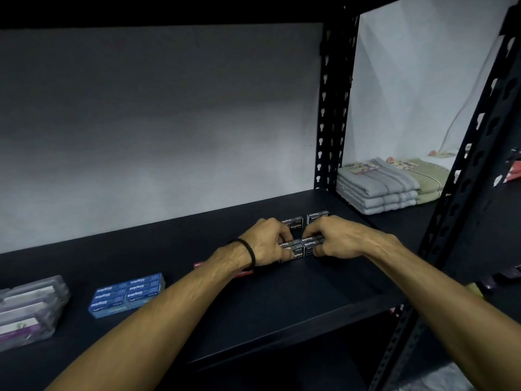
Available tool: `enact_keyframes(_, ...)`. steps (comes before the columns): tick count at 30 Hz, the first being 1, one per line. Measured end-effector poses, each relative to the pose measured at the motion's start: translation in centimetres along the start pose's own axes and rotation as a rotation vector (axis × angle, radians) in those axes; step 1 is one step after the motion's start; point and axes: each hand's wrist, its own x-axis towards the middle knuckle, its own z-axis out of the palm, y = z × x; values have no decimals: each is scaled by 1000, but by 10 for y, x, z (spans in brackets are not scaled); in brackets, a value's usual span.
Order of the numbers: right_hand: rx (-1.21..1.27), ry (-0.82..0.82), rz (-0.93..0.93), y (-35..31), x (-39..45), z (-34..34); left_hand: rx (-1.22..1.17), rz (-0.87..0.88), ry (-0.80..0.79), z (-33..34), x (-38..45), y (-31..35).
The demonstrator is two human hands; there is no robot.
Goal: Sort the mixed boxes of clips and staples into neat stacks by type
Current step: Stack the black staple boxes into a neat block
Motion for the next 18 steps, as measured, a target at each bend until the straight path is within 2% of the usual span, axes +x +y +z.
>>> enact_keyframes(6, 41, 2, 69, 6, -1, -8, 12, 16, 4, -8, 0, -2)
enact_keyframes(11, 192, 163, 111, 21, 1, -34, -53, 18, 145, -28, 11, -8)
enact_keyframes(14, 127, 280, 137, 29, 13, -34, -79, 5, 195, -30, 28, -12)
enact_keyframes(18, 16, 213, 161, 35, 31, -24, -59, 7, 175, -21, 48, -10)
